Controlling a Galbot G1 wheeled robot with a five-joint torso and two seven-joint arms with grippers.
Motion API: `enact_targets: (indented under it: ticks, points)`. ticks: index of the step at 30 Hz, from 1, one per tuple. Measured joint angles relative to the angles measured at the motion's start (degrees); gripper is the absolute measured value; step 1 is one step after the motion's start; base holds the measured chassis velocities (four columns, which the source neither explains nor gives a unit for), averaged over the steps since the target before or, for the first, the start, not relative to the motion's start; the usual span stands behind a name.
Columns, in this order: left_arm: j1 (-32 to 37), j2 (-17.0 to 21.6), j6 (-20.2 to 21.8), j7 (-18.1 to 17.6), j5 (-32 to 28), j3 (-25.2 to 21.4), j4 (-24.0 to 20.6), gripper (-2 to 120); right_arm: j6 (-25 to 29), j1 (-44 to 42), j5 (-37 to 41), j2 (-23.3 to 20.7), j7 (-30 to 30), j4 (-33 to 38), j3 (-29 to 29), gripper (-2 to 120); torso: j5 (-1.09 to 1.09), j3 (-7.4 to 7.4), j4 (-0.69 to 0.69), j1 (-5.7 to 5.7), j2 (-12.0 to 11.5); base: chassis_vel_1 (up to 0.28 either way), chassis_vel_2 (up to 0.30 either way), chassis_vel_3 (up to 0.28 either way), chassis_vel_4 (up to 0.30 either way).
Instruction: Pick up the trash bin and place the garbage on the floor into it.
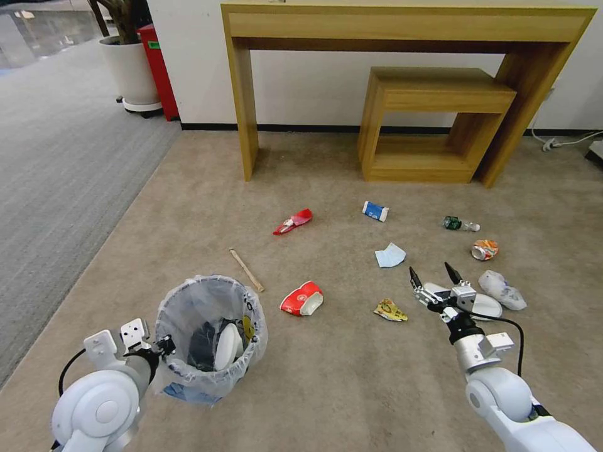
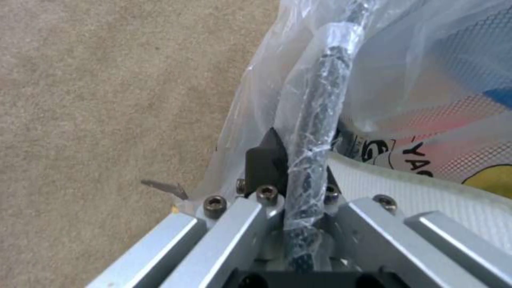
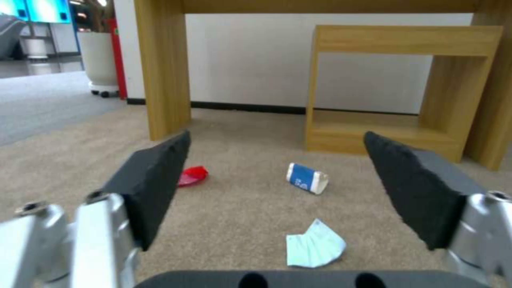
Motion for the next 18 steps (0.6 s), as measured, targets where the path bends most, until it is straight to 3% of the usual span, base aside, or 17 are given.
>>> enact_targets:
  ticks: [5, 18]
  points:
    - [-0.04, -0.38, -0.01, -0.23, -0.62, -0.09, -0.60, 0, 0.00, 0.12, -0.51, 0.15, 0.15, -0.33, -0.01, 71, 0.00, 0.00, 0.00, 0.00, 0.00, 0.000, 0.000, 0.000, 0.000]
    - [-0.62, -0.68, -0.01, -0.99, -2.55, -0.52, -1.69, 0, 0.10, 0.30, -1.72, 0.29, 0.14, -1.17, -0.20, 69, 0.00, 0.00, 0.00, 0.00, 0.00, 0.006, 0.004, -0.003, -0.003]
